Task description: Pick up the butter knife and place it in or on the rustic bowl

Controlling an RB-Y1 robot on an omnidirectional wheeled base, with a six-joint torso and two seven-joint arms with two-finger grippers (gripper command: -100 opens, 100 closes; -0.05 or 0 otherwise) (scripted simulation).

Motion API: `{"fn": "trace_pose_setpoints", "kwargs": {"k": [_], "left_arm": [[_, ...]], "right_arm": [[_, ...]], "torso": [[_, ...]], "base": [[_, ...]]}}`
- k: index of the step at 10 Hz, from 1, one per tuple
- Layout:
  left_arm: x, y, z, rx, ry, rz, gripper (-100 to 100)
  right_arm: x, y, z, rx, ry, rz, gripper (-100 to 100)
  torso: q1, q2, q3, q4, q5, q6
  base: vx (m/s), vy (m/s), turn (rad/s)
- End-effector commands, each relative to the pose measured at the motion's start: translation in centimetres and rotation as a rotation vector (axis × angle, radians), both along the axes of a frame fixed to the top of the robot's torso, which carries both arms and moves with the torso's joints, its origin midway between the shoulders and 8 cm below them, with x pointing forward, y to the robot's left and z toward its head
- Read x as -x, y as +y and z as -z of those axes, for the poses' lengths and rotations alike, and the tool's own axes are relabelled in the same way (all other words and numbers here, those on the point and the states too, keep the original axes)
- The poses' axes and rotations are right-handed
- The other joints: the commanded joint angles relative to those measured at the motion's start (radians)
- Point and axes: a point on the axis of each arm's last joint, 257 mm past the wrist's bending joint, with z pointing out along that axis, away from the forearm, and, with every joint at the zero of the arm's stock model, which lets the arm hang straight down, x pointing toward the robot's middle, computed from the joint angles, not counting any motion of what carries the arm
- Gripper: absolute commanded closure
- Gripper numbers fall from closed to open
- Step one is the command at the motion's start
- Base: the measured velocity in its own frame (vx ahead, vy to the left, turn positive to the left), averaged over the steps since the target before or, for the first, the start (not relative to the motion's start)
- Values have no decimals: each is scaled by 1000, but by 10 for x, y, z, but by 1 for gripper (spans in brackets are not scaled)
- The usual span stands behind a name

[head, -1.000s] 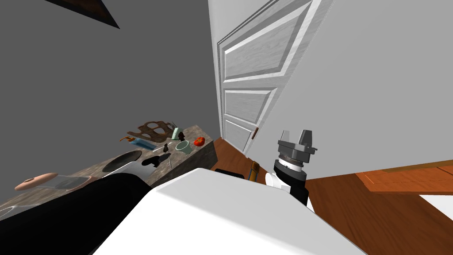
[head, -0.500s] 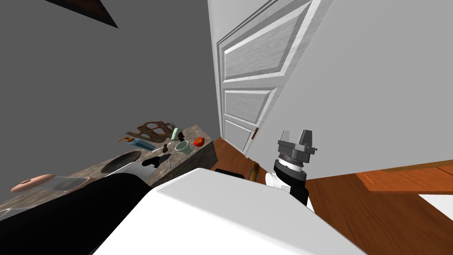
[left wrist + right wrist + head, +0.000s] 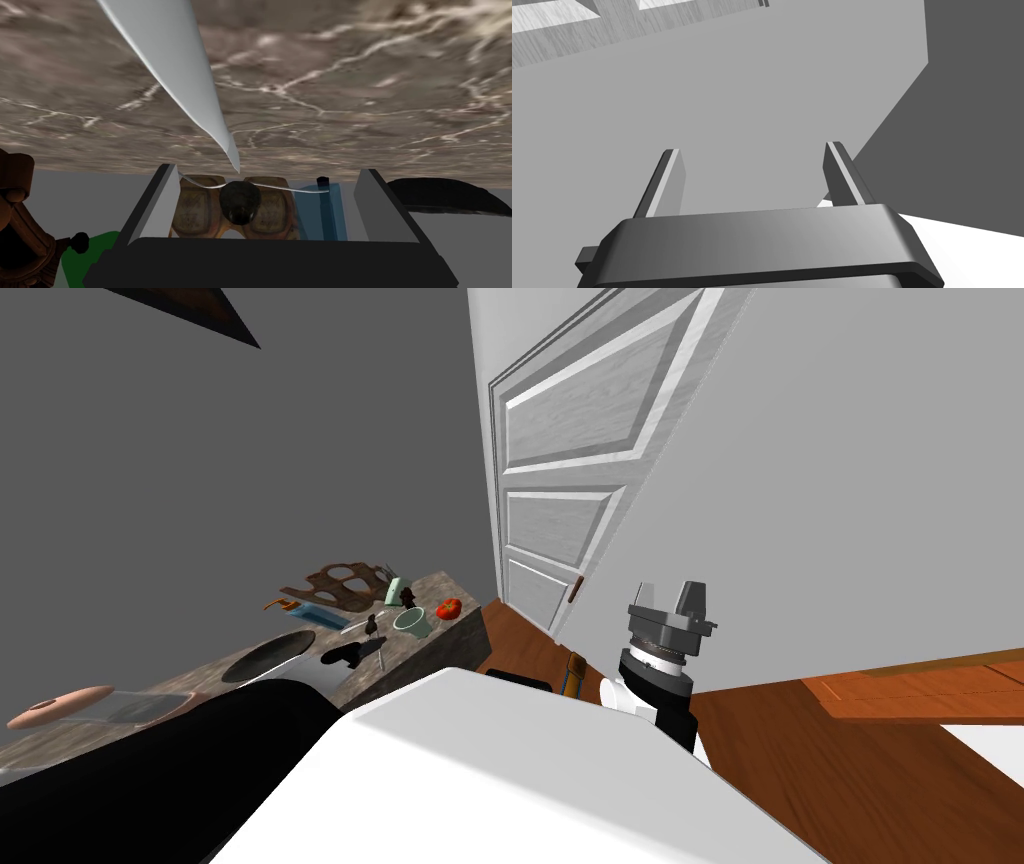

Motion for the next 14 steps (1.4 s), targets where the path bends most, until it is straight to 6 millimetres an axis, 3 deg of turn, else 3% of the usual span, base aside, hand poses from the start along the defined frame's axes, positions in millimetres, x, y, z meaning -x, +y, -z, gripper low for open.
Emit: {"fn": "trace_pose_setpoints", "kwargs": {"k": [1,6,7,8,11,12,14], "left_arm": [[2,-1,1,2,6,1,-100],[3,-3,3,5,11,1,-100],[4,-3,3,5,12,2,0],[6,0,10,5,12,-6,-100],[8,1,16,6,13,-12,-100],[8,1,17,6,13,-12,100],[7,1,16,7,10,-13,100]], "right_arm": [[0,0,0,0,0,0,0],[0,0,0,0,0,0,0],[0,0,0,0,0,0,0],[0,0,0,0,0,0,0],[0,0,0,0,0,0,0],[0,0,0,0,0,0,0],[0,0,0,0,0,0,0]], "torso": [[0,0,0,0,0,0],[-1,-2,-1,0,0,0],[-1,-1,-1,0,0,0],[0,0,0,0,0,0],[4,-1,0,0,1,0],[2,0,0,0,1,0],[1,1,0,0,0,-1]], "base": [[-6,-10,10],[19,-8,-1],[0,0,0],[12,23,-44],[13,39,-43],[0,0,0],[1,0,-1]]}}
